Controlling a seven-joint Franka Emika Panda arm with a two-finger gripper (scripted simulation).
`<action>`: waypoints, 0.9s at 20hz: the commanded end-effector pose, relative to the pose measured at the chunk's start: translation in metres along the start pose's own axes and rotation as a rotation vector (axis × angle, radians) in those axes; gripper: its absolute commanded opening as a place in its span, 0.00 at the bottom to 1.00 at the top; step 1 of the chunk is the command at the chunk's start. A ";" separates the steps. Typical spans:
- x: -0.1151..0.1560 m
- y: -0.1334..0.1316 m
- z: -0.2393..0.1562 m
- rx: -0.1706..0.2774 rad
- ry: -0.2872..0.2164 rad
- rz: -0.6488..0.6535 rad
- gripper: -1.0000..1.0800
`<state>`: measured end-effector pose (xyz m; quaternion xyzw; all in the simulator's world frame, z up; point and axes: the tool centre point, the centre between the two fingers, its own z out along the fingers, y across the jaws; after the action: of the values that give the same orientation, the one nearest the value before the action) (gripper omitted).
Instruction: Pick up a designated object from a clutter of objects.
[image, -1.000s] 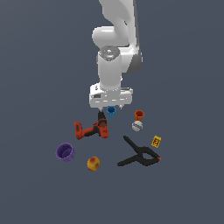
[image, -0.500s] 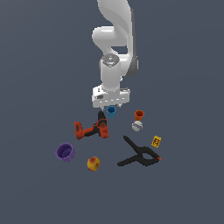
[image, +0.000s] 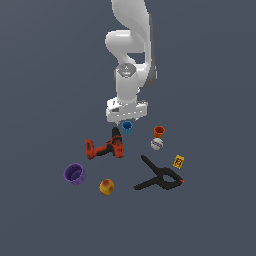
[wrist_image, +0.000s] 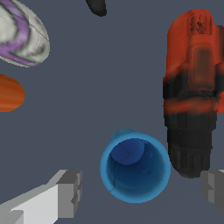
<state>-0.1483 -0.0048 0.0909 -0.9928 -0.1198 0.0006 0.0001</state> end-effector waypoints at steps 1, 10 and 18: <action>0.000 0.000 0.000 0.000 0.000 0.000 0.96; -0.001 0.000 0.020 -0.001 0.001 -0.001 0.96; -0.002 0.000 0.046 -0.001 0.001 -0.001 0.96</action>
<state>-0.1529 -0.0089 0.0510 -0.9936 -0.1133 0.0007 -0.0002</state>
